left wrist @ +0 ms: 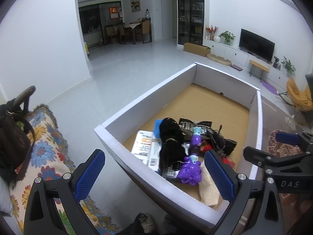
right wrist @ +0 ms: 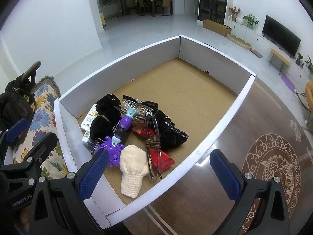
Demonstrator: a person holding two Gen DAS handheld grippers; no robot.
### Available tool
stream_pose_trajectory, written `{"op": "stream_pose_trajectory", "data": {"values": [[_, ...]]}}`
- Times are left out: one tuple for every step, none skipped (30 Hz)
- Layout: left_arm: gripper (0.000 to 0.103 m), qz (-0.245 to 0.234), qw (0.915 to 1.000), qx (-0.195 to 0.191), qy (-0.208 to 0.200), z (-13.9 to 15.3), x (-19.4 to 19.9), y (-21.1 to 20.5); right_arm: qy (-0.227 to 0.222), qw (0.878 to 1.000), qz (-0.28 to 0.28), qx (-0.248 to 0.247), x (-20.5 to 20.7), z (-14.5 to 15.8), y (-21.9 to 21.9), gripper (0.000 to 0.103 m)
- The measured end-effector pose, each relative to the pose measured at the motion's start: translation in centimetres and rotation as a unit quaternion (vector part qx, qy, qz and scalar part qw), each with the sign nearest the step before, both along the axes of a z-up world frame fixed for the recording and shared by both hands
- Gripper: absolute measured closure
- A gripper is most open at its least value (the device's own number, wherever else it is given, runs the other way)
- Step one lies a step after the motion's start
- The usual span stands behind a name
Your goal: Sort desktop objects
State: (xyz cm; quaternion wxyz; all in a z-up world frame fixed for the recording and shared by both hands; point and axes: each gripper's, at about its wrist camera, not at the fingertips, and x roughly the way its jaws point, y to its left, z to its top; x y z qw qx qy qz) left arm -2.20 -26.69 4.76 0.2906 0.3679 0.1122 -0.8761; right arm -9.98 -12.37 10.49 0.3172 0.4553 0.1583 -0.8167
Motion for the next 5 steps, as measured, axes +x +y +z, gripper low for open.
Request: {"op": "stream_pose_trajectory", "data": {"values": [[0.0, -0.004, 1.0, 0.007, 0.004, 0.04, 0.07, 0.01, 0.0, 1.0, 0.0, 0.0, 0.0, 0.0, 0.01, 0.0], [0.0, -0.006, 0.9998, 0.013, 0.013, 0.14, 0.21, -0.02, 0.0, 1.0, -0.001, 0.0, -0.01, -0.01, 0.04, 0.0], [0.0, -0.004, 0.9996, 0.013, 0.026, 0.33, 0.5, 0.03, 0.0, 1.0, -0.001, -0.001, -0.03, -0.03, 0.09, 0.0], [0.0, -0.001, 0.9994, 0.008, 0.035, 0.55, 0.7, 0.19, 0.001, 1.0, -0.001, -0.001, -0.06, -0.02, 0.1, 0.0], [0.0, -0.002, 0.9993, 0.004, 0.037, 0.71, 0.71, 0.36, 0.001, 1.0, -0.002, -0.002, -0.11, -0.02, 0.14, 0.0]]}}
